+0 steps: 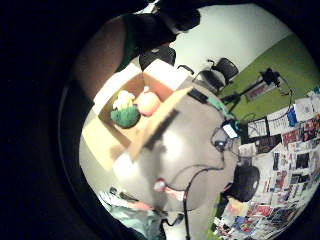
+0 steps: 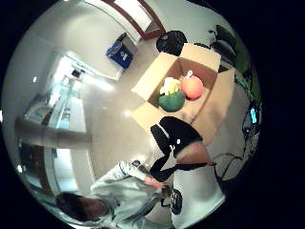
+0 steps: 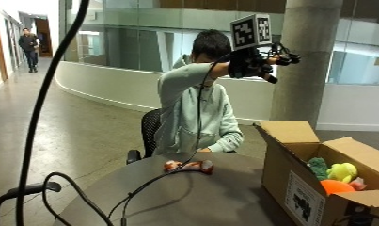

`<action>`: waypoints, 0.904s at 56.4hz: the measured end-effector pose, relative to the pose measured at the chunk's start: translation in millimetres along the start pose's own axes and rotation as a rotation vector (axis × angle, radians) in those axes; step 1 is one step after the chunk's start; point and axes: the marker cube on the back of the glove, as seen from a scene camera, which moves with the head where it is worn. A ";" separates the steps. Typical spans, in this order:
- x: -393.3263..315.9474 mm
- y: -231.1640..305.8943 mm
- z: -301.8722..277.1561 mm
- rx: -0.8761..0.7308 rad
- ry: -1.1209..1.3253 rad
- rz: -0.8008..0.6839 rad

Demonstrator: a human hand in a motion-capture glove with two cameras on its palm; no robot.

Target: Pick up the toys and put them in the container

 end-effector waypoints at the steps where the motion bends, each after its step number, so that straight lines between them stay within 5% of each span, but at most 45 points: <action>1: 3.1 4.5 -0.9 -0.005 0.001 -0.002; 16: 65.0 107.1 20.5 -0.170 0.082 -0.010; 51: 117.3 290.2 218.5 -0.703 0.174 0.026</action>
